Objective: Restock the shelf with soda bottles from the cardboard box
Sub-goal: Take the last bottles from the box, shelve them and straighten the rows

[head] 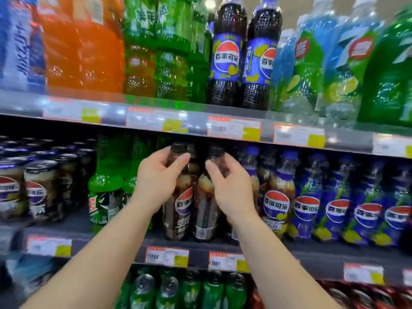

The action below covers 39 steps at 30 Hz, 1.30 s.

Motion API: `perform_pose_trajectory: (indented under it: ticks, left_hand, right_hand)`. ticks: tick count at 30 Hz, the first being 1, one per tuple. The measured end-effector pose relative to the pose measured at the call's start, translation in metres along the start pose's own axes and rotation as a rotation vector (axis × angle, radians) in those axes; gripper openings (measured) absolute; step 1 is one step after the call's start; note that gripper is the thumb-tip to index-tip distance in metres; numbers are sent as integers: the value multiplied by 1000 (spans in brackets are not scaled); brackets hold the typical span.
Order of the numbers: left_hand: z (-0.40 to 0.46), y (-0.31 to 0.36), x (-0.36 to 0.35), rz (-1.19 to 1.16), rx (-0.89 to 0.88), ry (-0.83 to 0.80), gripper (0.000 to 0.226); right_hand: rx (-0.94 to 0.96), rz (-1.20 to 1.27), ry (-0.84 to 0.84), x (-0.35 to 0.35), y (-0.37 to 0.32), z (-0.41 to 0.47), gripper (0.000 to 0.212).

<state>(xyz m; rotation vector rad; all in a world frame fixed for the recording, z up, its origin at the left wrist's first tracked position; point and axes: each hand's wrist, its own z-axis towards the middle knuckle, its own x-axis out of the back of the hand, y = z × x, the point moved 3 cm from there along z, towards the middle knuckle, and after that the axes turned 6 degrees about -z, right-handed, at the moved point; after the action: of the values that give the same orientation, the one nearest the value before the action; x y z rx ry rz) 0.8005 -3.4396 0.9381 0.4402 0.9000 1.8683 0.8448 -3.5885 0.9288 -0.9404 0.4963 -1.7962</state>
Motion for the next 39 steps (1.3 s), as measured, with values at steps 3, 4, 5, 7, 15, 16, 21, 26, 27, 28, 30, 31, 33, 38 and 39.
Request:
perform_pose_trajectory:
  ticks: [3,4,5,7,15,16,21,26,27,28,30,31,33,38,39]
  left_hand:
    - [4,-4,-3,115,8,33,10]
    - [4,-6,-4,143,15,30,6]
    - [3,-9,-6,173,21,16,4]
    - [0,-15,-10,195,27,-21,22]
    - [-39,-51,2,314,87,-22,99]
    - [-48,-53,4,349,59,-28,100]
    - [-89,-78,14,527,28,-78,94]
    - [-92,-97,17,582,128,-90,87]
    - [-90,-98,16,576,134,-93,86]
    - [-88,-99,16,573,135,-94,85]
    - [-85,-99,15,575,126,-96,84]
    - [-83,-100,14,577,118,-99,84]
    - [-81,-100,13,585,116,-98,82]
    - [-81,-99,14,581,114,-73,78]
    - [-82,-99,14,580,112,-67,78]
  right_hand:
    - [-13,-76,-19,-1,5,4,57]
    - [2,-116,-23,-2,6,2,57]
    - [13,-146,-26,-3,7,-1,60]
    - [20,-133,-24,-8,11,-9,65]
    - [162,-145,103,-16,31,-57,63]
    - [175,-170,121,-18,37,-69,60]
    - [232,-430,20,-36,65,-117,44]
    - [213,-519,-27,-44,77,-115,43]
    - [205,-511,-19,-44,79,-114,42]
    - [196,-507,-16,-44,79,-113,42]
    - [185,-507,-21,-46,80,-112,42]
    - [178,-506,-24,-47,80,-112,42]
    - [164,-499,-23,-47,81,-111,41]
    - [114,-507,-84,-50,82,-110,42]
    - [103,-507,-96,-50,82,-110,43]
